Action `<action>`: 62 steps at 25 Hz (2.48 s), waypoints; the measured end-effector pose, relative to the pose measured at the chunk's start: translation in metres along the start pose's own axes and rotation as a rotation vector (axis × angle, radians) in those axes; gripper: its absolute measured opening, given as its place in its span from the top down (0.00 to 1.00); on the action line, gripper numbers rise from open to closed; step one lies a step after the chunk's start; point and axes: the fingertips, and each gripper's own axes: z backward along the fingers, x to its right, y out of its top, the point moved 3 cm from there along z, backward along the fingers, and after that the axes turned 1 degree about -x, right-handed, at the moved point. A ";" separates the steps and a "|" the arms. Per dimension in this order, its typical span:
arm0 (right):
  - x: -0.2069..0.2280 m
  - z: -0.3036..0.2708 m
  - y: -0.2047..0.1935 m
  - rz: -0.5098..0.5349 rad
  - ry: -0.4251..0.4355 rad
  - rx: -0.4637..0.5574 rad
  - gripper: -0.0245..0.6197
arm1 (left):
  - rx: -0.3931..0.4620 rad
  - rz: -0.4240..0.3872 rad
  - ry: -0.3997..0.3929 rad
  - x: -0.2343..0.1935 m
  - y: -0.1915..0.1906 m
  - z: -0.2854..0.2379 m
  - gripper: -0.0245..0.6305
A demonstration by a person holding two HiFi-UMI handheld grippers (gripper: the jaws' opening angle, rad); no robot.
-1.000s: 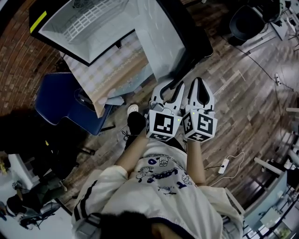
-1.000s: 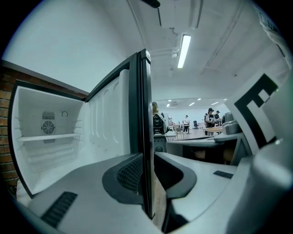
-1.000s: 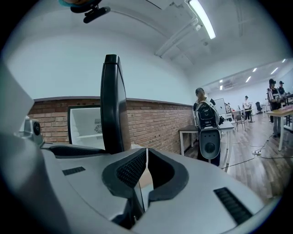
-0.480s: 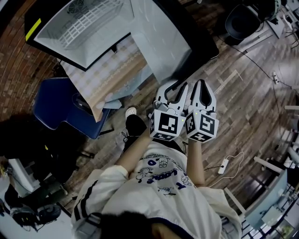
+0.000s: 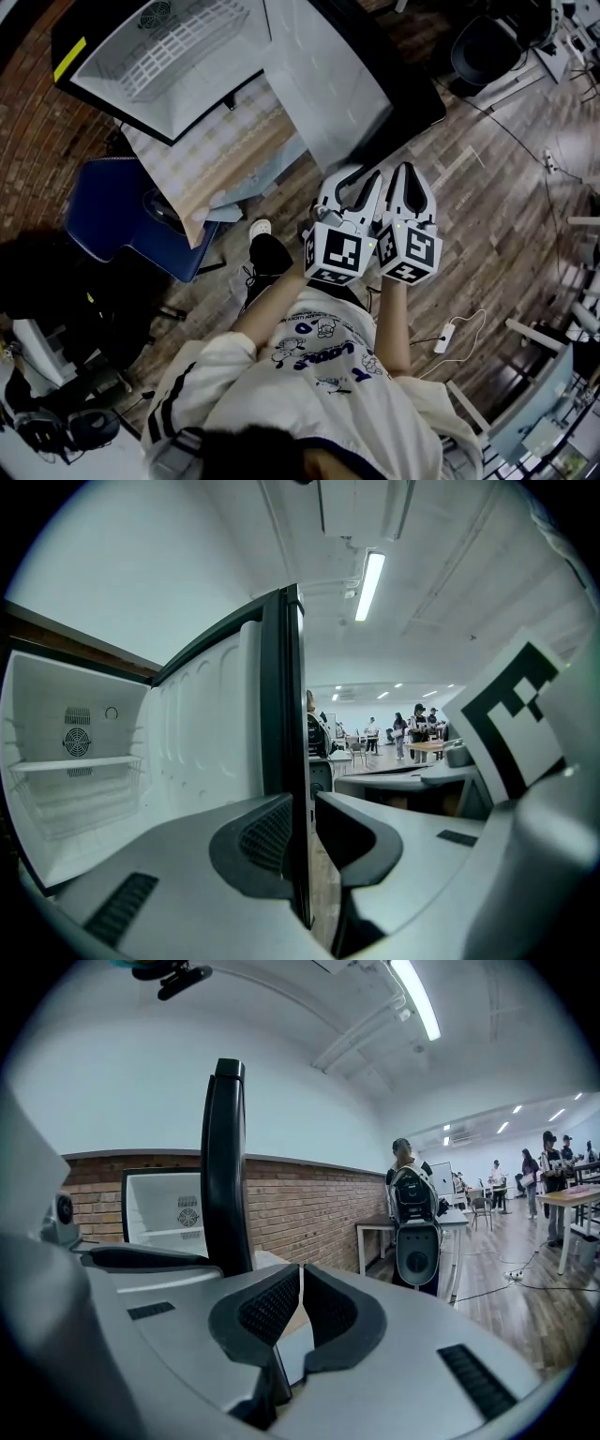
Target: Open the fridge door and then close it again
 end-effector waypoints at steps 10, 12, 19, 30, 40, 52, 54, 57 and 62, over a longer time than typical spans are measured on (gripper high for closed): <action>-0.010 -0.010 -0.008 0.032 0.161 -0.013 0.91 | -0.005 0.004 0.006 -0.002 -0.004 0.009 0.83; -0.013 -0.012 -0.008 0.040 0.207 -0.016 0.91 | -0.006 0.003 0.006 0.000 -0.004 0.011 0.83; -0.020 -0.017 -0.008 0.076 0.328 -0.051 0.91 | -0.006 0.000 0.011 -0.001 -0.003 0.016 0.83; -0.037 -0.017 -0.014 0.097 0.396 -0.074 0.91 | 0.000 0.014 0.035 -0.007 -0.004 0.024 0.83; -0.073 -0.011 -0.021 0.127 0.508 -0.085 0.91 | -0.026 0.008 0.112 -0.026 -0.017 0.052 0.77; -0.128 -0.009 -0.026 0.173 0.676 -0.098 0.91 | -0.011 0.072 0.212 -0.057 -0.029 0.089 0.72; -0.136 -0.009 -0.027 0.178 0.699 -0.100 0.91 | -0.015 0.075 0.232 -0.063 -0.030 0.095 0.71; -0.149 -0.008 -0.028 0.188 0.738 -0.104 0.91 | -0.016 0.075 0.270 -0.071 -0.033 0.103 0.71; -0.170 -0.007 -0.030 0.204 0.796 -0.111 0.91 | -0.023 0.085 0.321 -0.087 -0.037 0.116 0.71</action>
